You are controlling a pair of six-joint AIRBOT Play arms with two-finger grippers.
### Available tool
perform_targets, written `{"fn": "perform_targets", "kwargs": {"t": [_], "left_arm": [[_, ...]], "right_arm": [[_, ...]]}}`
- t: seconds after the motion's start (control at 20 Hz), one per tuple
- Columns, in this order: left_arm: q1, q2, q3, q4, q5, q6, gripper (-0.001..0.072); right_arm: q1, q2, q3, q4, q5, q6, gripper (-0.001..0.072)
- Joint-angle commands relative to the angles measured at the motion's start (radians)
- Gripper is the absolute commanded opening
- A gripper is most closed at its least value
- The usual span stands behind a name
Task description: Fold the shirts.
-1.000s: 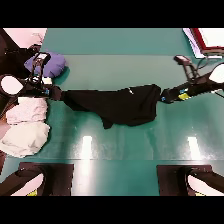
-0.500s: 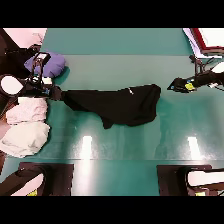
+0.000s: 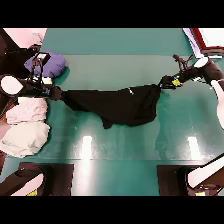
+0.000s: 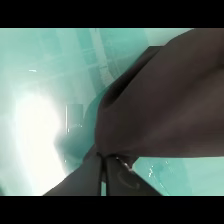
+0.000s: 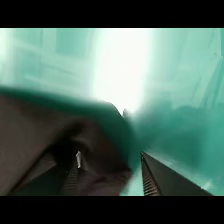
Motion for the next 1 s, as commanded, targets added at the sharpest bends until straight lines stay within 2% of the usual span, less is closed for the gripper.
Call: {"fn": "perform_targets", "kwargs": {"t": [0.0, 0.05, 0.1, 0.3, 0.45, 0.65, 0.85, 0.95], "left_arm": [[0.000, 0.000, 0.000, 0.000, 0.000, 0.000, 0.0024], [0.000, 0.000, 0.000, 0.000, 0.000, 0.000, 0.0024], [0.000, 0.000, 0.000, 0.000, 0.000, 0.000, 0.0023], [0.000, 0.003, 0.117, 0.026, -0.003, 0.000, 0.0022], [0.000, 0.003, 0.398, 0.035, -0.024, 0.001, 0.0022], [0.000, 0.003, 0.807, 0.033, -0.110, 0.001, 0.0023], [0.000, 0.003, 1.087, -0.024, -0.243, 0.001, 0.0023], [0.000, 0.036, 1.112, -0.105, -0.249, 0.001, 0.0023]], "right_arm": [[0.026, -0.022, 0.022, -0.003, 0.014, -0.011, 0.0233], [0.026, -0.021, 0.023, -0.001, 0.014, -0.025, 0.0053], [0.026, -0.017, 0.024, -0.001, 0.014, -0.027, 0.0016], [0.014, 0.091, 0.113, -0.036, -0.005, -0.022, 0.0013], [-0.002, 0.261, 0.275, -0.166, -0.003, -0.014, 0.0013], [-0.027, 0.500, 0.449, -0.237, -0.035, -0.014, 0.0013], [-0.029, 0.758, 0.353, -0.238, -0.143, -0.014, 0.0013], [-0.029, 0.861, 0.290, -0.238, -0.151, -0.014, 0.0013]]}}
